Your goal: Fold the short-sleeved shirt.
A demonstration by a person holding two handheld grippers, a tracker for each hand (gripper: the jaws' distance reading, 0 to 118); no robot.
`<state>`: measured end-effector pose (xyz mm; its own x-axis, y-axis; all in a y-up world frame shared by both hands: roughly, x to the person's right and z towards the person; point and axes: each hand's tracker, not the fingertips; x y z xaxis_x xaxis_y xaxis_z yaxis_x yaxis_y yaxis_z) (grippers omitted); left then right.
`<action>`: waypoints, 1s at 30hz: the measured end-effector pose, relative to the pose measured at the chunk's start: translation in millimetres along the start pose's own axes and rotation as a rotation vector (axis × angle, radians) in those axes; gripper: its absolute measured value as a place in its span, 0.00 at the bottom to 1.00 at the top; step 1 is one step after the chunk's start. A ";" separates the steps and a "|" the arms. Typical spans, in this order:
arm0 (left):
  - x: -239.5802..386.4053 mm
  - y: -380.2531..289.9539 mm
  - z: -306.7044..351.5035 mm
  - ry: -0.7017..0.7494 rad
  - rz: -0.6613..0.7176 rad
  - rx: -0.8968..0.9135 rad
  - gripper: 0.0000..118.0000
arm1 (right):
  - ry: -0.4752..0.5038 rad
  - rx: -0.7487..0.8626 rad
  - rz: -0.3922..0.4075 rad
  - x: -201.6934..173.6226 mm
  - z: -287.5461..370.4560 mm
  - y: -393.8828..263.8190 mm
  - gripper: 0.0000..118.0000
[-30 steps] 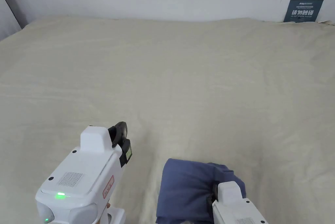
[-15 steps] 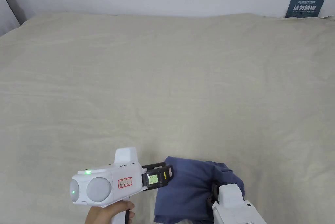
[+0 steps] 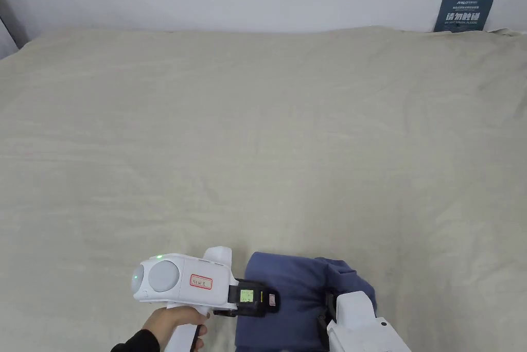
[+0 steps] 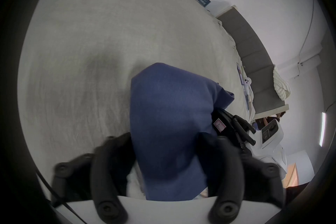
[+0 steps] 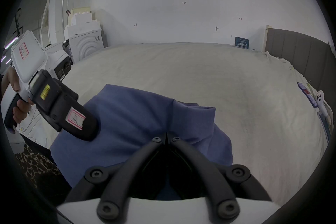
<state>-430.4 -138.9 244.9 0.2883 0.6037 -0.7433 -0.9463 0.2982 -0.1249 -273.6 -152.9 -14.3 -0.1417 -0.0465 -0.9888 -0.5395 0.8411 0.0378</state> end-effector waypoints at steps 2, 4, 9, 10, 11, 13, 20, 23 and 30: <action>-1.9 -3.7 -3.2 -0.030 0.027 -0.001 0.30 | 0.000 -0.002 0.000 0.0 0.5 0.4 0.00; -2.0 -6.0 -6.2 -0.026 0.027 0.002 0.20 | 0.006 -0.007 -0.004 1.3 1.2 1.4 0.00; 10.9 -15.4 -1.0 -0.003 0.027 0.046 0.14 | 0.036 -0.017 -0.014 8.7 15.3 18.9 0.00; 16.5 -17.6 2.4 0.002 0.021 0.055 0.14 | 0.032 0.025 -0.019 9.9 23.8 25.7 0.00; 18.6 -17.1 5.7 0.006 0.019 0.064 0.14 | 0.029 0.060 -0.026 11.3 30.9 32.9 0.00; 22.3 -12.6 14.9 0.003 -0.003 0.085 0.13 | 0.039 0.114 -0.027 15.6 46.9 52.7 0.00; 9.3 19.8 75.7 0.081 -0.083 0.133 0.13 | -0.014 0.274 0.015 29.2 88.5 120.2 0.00; -22.6 38.2 111.0 0.157 -0.094 0.156 0.13 | -0.035 0.309 0.026 31.7 97.3 138.2 0.00; -81.6 63.2 205.5 0.347 -0.075 0.193 0.12 | -0.070 0.361 0.018 32.6 101.7 169.3 0.00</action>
<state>-483.7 -17.4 432.7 0.2578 0.2991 -0.9187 -0.8701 0.4852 -0.0862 -285.1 42.8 -54.9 -0.0845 -0.0040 -0.9964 -0.2079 0.9780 0.0137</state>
